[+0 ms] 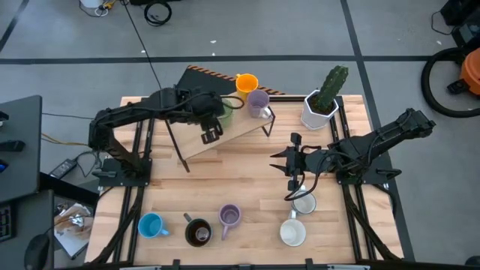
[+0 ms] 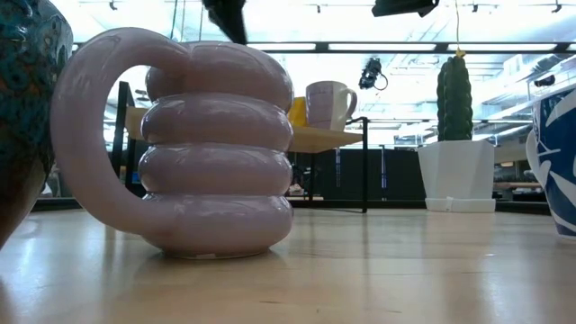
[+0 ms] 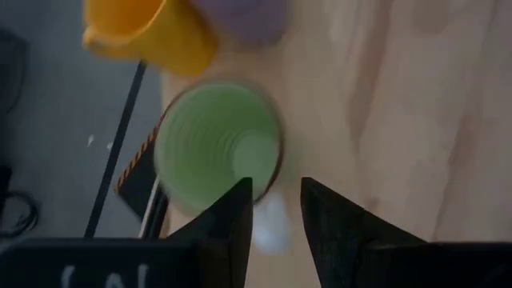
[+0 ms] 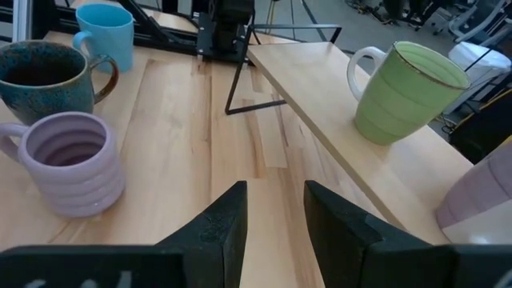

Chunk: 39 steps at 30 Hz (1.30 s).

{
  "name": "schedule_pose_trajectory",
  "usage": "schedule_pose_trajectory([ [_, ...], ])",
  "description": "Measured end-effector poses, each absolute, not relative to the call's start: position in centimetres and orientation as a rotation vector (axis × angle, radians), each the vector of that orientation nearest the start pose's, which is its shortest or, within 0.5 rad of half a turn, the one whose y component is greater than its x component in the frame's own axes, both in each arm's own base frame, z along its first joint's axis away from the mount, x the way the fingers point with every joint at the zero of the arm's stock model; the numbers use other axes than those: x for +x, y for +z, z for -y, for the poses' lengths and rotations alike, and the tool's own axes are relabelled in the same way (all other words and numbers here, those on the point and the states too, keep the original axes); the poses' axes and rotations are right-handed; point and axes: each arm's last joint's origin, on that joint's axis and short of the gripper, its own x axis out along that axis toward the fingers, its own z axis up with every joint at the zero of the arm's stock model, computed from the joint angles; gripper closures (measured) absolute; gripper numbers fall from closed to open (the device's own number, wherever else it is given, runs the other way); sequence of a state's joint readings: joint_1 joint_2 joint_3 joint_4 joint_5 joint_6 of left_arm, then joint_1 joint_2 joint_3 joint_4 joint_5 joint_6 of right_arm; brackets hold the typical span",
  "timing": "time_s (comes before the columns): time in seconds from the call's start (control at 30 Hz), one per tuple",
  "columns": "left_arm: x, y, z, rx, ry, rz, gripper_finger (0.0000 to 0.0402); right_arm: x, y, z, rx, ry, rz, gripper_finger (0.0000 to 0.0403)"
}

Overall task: Place coffee mugs
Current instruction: Put the green mug on the shelf

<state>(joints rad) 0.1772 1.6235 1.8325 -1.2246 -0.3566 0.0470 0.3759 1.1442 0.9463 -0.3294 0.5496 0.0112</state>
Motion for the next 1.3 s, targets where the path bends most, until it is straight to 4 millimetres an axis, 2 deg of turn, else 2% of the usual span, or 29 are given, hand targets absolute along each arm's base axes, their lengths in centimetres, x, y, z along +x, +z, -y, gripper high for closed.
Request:
schedule_pose_trajectory([
  [0.13,32.0,39.5,-7.5,0.125,0.406,-0.993,0.0258,23.1,30.8,-7.5,-0.228,-0.171,-0.471,0.0273],
  [0.27,33.1,38.6,-9.2,0.093,0.42,-0.989,0.0223,23.1,30.8,-7.5,-0.227,-0.171,-0.471,0.0273],
  [0.4,33.9,37.8,-10.5,0.065,0.445,-0.984,0.0208,23.1,30.8,-7.5,-0.228,-0.171,-0.469,0.0273],
  [0.57,34.7,36.9,-11.1,0.012,0.466,-0.976,0.0214,23.1,30.8,-7.5,-0.23,-0.171,-0.47,0.0273],
  [0.9,34.3,36.7,-11.7,-0.118,0.507,-0.983,0.0234,23.1,30.8,-7.5,-0.229,-0.171,-0.469,0.0273],
  [1.0,34.8,36.0,-12.0,-0.16,0.498,-0.995,0.0237,23.1,30.8,-7.5,-0.229,-0.171,-0.469,0.0273],
  [1.3,35.5,34.8,-12.3,-0.147,0.505,-1.038,0.0253,23.1,30.9,-7.5,-0.228,-0.171,-0.466,0.0273],
])
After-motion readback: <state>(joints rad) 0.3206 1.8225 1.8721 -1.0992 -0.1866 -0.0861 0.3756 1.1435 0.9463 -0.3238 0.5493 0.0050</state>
